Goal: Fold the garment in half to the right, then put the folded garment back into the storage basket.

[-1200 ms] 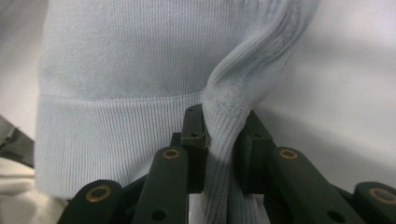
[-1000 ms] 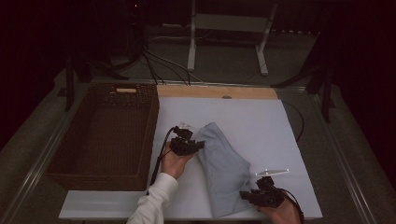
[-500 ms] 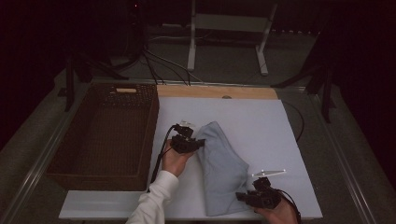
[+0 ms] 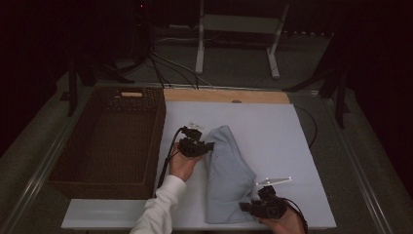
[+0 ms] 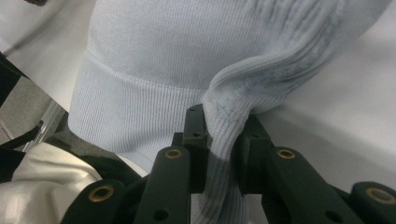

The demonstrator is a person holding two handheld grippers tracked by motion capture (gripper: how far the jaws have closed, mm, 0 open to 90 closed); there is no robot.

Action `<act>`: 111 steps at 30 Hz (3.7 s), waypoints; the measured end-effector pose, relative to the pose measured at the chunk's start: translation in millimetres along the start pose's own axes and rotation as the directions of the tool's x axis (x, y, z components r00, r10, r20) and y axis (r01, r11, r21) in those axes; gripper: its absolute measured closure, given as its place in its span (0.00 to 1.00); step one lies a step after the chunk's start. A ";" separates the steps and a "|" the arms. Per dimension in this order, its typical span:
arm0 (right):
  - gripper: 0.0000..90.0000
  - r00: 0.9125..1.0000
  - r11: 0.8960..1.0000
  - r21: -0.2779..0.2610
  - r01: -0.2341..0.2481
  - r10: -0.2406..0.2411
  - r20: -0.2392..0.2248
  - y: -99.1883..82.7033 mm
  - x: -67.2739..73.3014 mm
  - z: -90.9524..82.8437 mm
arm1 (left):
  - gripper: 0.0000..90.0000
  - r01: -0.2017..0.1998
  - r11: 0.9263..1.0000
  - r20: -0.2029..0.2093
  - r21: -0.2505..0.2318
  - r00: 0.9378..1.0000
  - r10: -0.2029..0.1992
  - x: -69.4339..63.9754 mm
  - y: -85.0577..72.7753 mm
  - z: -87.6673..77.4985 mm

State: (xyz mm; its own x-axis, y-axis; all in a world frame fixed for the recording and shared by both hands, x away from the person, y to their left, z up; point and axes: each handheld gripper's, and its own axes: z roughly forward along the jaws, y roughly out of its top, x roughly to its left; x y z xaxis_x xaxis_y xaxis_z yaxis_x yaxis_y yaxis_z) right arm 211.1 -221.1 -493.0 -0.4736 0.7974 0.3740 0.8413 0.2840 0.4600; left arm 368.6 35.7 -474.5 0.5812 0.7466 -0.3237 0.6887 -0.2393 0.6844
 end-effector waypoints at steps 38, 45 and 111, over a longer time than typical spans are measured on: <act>0.87 0.995 0.996 -0.081 0.029 -0.036 -0.091 26.5 25.3 -5.1 | 0.89 -0.001 0.999 -0.033 -0.033 0.999 0.000 3.6 18.5 -14.9; 0.87 0.992 0.995 -0.100 0.023 -0.034 -0.118 34.5 28.9 -9.9 | 0.89 -0.009 0.999 -0.048 -0.037 0.999 0.008 4.7 23.2 -23.5; 0.87 0.982 0.985 -0.174 -0.003 -0.029 -0.185 112.5 60.1 -28.2 | 0.89 -0.051 0.992 -0.033 -0.112 0.998 0.048 8.6 74.3 -102.6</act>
State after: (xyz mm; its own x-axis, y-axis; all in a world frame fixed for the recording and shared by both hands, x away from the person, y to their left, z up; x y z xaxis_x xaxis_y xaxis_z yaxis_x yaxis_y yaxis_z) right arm 270.0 -156.3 -396.0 -0.5382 0.6762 0.5030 0.7847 0.1841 0.5920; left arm 380.3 88.0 -359.4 0.5987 0.7545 -0.2691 0.6050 -0.2058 0.7691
